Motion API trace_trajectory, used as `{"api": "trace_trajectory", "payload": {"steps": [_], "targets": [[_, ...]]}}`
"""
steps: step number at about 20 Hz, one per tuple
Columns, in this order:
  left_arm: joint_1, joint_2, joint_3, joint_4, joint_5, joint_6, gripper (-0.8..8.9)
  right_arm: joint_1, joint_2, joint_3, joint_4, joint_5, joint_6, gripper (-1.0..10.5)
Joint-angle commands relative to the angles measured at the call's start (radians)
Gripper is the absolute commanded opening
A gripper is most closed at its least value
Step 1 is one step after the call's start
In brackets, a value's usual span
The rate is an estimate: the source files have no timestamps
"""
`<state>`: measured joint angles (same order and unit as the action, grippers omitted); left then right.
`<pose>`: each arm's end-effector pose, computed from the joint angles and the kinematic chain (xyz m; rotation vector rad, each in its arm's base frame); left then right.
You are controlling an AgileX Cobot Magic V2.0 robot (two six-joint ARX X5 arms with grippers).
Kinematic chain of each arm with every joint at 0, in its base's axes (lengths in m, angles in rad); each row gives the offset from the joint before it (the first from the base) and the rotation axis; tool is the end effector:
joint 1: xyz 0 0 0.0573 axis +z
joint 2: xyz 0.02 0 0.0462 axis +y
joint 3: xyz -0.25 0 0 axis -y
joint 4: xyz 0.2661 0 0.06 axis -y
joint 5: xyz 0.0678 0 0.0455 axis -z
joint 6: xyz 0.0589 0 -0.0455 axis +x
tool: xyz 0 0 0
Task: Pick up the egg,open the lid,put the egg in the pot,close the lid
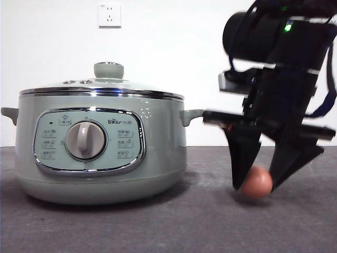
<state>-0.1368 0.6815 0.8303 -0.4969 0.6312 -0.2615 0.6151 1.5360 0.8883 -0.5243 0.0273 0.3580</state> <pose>0.1820 -0.0601 0.3204 -0.3333 0.4441 -0.7118 0.2532 0.1769 0.1239 -0.0636 1.1929 0.3072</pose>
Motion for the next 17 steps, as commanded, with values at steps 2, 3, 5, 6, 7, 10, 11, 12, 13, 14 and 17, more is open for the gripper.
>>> {"api": "trace_trajectory", "payload": {"steps": [2,3,5,6,7,10,11,12,13,14,17], "targets": [[-0.003,0.030,0.003,0.037,-0.005,0.027,3.48,0.000,-0.156,0.002,-0.063,0.002,-0.060,0.0],[-0.008,0.051,0.003,0.054,-0.005,0.027,3.50,-0.001,-0.210,0.002,-0.092,0.005,-0.061,0.0],[-0.035,0.102,0.003,0.103,-0.035,0.027,3.52,-0.001,-0.320,0.002,-0.143,0.006,-0.061,0.0],[-0.056,0.129,0.003,0.135,-0.067,0.027,3.54,-0.001,-0.370,0.002,-0.162,0.006,-0.061,0.0],[-0.082,0.157,0.003,0.172,-0.106,0.027,3.55,-0.001,-0.418,0.002,-0.180,0.006,-0.060,0.0],[-0.170,0.246,0.003,0.294,-0.236,0.036,3.55,0.000,-0.532,0.002,-0.223,0.007,-0.060,0.0],[-0.198,0.278,0.009,0.316,-0.278,0.054,3.55,-0.001,-0.559,0.002,-0.237,0.007,-0.056,0.0],[-0.226,0.313,0.020,0.326,-0.329,0.078,3.55,-0.001,-0.581,0.002,-0.249,0.008,-0.049,0.0],[-0.254,0.350,0.037,0.325,-0.375,0.104,3.55,0.000,-0.597,0.002,-0.260,0.010,-0.044,0.0],[-0.279,0.388,0.056,0.324,-0.410,0.130,3.55,0.000,-0.608,0.002,-0.269,0.010,-0.042,0.0],[-0.327,0.503,0.115,0.326,-0.484,0.185,3.55,0.000,-0.616,0.002,-0.279,0.034,-0.042,0.0]]}}
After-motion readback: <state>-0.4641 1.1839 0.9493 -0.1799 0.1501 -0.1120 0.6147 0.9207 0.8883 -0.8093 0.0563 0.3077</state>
